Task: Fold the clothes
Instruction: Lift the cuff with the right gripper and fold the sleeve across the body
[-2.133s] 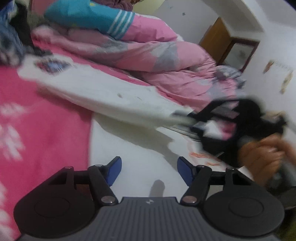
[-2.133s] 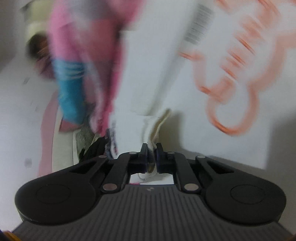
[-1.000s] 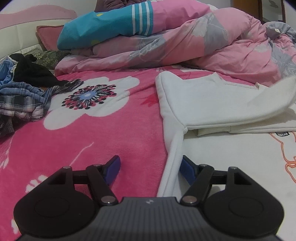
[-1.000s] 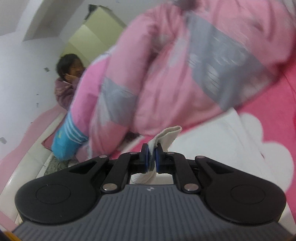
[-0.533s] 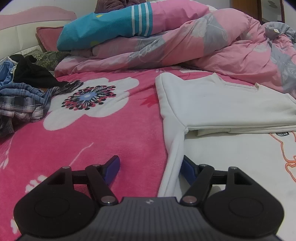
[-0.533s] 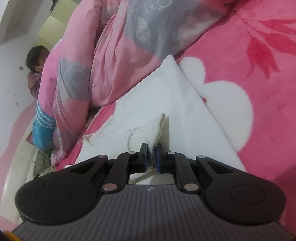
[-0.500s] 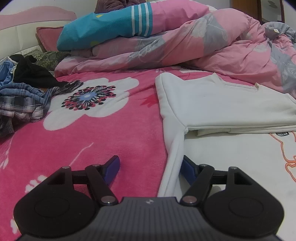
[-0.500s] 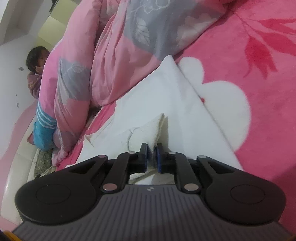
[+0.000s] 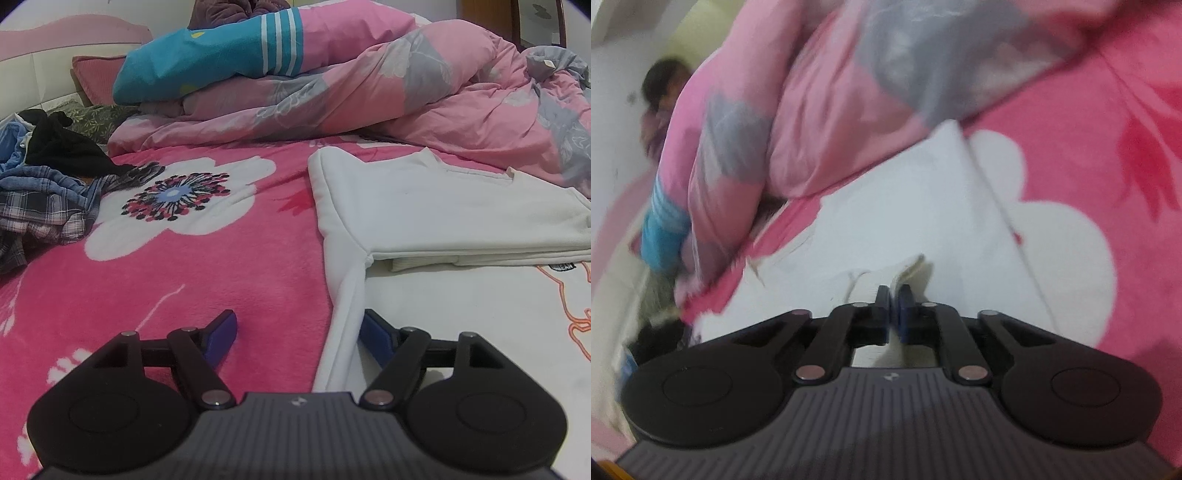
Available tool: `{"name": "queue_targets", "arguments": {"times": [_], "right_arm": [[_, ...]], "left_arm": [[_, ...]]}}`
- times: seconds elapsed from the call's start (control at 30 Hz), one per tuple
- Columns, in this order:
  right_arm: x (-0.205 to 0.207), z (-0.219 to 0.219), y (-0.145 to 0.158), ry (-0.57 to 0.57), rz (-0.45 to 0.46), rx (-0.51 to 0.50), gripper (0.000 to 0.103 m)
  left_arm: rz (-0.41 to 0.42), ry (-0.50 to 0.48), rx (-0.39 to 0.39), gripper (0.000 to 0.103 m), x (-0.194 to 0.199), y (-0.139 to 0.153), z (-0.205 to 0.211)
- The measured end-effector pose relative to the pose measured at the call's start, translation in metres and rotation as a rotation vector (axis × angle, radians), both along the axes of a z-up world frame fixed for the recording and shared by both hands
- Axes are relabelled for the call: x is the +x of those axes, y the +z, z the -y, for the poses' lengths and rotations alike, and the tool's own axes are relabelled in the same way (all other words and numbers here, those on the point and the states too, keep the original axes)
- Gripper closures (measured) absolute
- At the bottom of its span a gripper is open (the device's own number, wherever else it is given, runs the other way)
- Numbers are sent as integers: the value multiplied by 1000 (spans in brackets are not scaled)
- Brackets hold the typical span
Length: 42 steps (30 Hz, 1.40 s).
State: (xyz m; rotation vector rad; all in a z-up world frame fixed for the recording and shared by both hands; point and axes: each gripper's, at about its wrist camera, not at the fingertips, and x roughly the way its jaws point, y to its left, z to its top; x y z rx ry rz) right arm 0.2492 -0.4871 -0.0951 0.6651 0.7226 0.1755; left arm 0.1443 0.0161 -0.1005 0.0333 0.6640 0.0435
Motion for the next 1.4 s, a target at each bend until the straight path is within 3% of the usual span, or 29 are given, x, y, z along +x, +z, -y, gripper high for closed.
{"name": "queue_targets", "arguments": {"times": [0.2,0.3,0.47,0.53,0.67,0.83,1.0,1.1,1.17,1.23,1.4], "right_arm": [[-14,1,28,-55,145,-37,101],[-18,6,21,-94,136,-49,101],[-19,13,-12,-113,31,-50,98],[-23,18,-9,-147,34,-17,94],[-40,19,15,-200,91,-83,93],[-48,-6,44,-82,158,-186,93],[-40,-32,39,55,159,-272,94],[-38,-32,26,56,115,-303,101],[-36,-33,18,58,85,-323,101],[-36,-34,15,60,68,-341,95],[-30,-65,47,158,175,-400,95]], "left_arm": [[3,-3,-11,28,0,0,-2],[4,-6,-16,27,0,0,-3],[4,-7,-24,26,-1,0,-4],[4,-8,-27,26,0,0,-4],[4,-12,-40,25,-1,1,-6],[-4,-40,-103,23,-11,11,-16],[14,-60,-171,23,-34,30,-24],[60,-101,-231,23,-41,47,-25],[89,-119,-250,23,-33,57,-21],[91,-110,-224,23,-8,61,-9],[11,-44,-119,24,59,37,20]]}}
